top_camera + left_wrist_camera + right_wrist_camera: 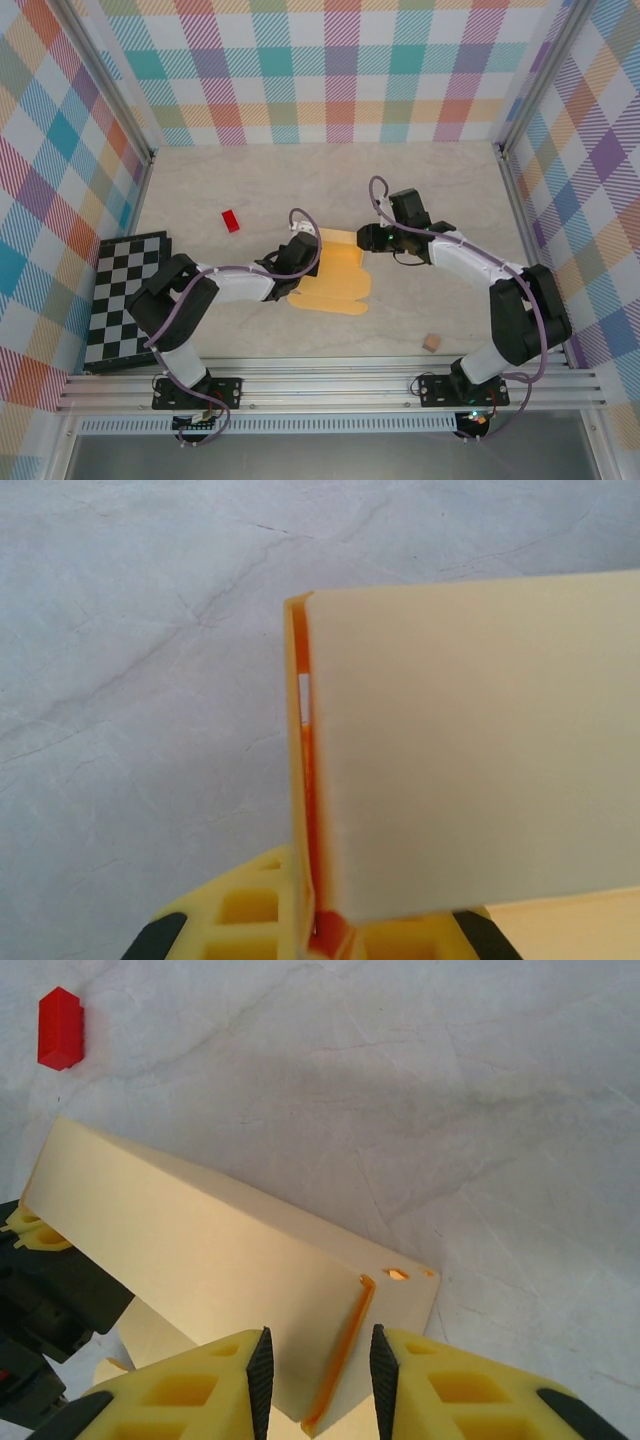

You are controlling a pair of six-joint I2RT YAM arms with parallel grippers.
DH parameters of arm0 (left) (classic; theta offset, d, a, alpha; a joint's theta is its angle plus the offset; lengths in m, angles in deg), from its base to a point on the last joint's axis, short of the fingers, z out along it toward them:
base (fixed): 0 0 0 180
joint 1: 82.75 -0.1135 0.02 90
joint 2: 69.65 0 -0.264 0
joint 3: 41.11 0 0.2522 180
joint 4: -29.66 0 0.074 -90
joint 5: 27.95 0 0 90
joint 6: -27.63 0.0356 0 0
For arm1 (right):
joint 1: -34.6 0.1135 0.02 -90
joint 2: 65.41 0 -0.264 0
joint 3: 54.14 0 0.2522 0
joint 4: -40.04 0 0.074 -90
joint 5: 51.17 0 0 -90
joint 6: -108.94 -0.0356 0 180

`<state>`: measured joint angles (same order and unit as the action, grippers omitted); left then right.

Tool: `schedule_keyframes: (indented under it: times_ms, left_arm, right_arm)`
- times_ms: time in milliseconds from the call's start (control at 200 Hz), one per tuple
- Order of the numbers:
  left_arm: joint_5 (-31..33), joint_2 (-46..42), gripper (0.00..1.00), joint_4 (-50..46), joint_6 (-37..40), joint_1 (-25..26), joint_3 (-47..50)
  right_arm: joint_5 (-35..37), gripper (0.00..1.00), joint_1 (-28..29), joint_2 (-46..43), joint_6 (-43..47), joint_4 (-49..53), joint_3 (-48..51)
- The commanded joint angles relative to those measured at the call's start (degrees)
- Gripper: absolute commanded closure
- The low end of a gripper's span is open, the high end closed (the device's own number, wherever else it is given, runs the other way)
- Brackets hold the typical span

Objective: Fold the paper box

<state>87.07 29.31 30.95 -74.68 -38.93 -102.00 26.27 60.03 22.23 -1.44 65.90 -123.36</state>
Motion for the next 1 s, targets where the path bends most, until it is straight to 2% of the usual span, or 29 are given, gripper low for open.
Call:
schedule_keyframes:
  times_ms: [0, 90, 265, 320, 405, 595, 700, 790, 995]
  left_arm:
    - [2.13, 1.17, 1.00, 1.28, -0.07, 0.65, 0.24]
    - [2.09, 1.28, 1.00, 1.77, -0.34, 0.67, 0.77]
    - [0.01, 0.98, 1.00, 3.37, -0.25, 1.16, 2.12]
    - [-0.44, 0.78, 1.00, 3.79, -0.30, 1.42, 2.51]
    - [-0.81, 0.80, 1.00, 3.86, -0.42, 1.58, 2.70]
    - [-2.97, 1.75, 1.00, 3.23, -0.19, 1.91, 2.38]
    - [-4.54, 0.86, 0.90, 2.14, 0.31, 1.96, 2.40]
    - [-5.96, -0.76, 0.67, -0.95, 0.71, 1.69, 1.94]
    - [-10.76, -7.93, 0.51, -6.12, -0.82, 0.44, 2.86]
  right_arm:
    - [0.15, 0.63, -0.12, 0.52, -4.01, 3.60, 0.00]
    - [0.93, 0.61, -0.61, 0.17, -4.03, 4.62, 0.24]
    - [-3.29, 0.63, -1.96, 1.49, -4.35, 2.58, -0.32]
    - [-3.60, 0.65, -1.96, 2.19, -4.65, 2.52, -0.48]
    - [-4.12, 0.74, -1.96, 3.25, -5.39, 2.41, -0.07]
    - [-4.70, 0.77, -1.96, 4.64, -7.53, 0.37, 2.90]
    - [-2.76, 0.78, -1.96, 4.02, -7.68, 1.00, 3.68]
    - [-0.79, 0.78, -1.96, 3.36, -7.44, 2.24, 3.69]
    - [1.61, 0.78, -1.95, 2.58, -7.15, 3.42, 3.69]
